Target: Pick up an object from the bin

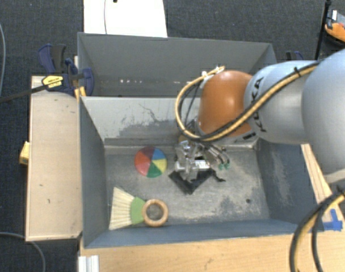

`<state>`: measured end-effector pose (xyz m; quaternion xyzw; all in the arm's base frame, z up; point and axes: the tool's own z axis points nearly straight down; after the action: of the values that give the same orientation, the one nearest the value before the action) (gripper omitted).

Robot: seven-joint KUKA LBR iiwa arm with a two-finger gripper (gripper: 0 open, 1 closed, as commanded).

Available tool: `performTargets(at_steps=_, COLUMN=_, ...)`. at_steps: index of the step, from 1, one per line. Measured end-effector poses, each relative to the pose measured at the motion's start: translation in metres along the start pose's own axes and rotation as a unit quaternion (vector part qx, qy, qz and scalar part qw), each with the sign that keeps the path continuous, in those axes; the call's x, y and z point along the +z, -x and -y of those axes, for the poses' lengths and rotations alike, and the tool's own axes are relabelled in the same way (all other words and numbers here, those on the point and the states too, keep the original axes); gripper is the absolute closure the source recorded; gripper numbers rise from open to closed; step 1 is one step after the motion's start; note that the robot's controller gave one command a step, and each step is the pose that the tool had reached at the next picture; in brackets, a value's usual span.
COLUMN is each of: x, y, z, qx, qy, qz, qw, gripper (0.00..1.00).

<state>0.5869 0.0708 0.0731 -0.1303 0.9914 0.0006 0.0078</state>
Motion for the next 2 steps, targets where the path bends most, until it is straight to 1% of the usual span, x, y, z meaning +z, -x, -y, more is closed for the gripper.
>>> performTargets(at_steps=1, x=0.0, y=0.0, z=0.0, qx=0.0, qy=0.0, qz=0.0, qw=1.0, gripper=1.0)
performTargets(at_steps=2, x=-0.036, y=-0.005, z=0.003, qx=-0.009, qy=0.001, qz=-0.0058, qw=0.9999, gripper=1.0)
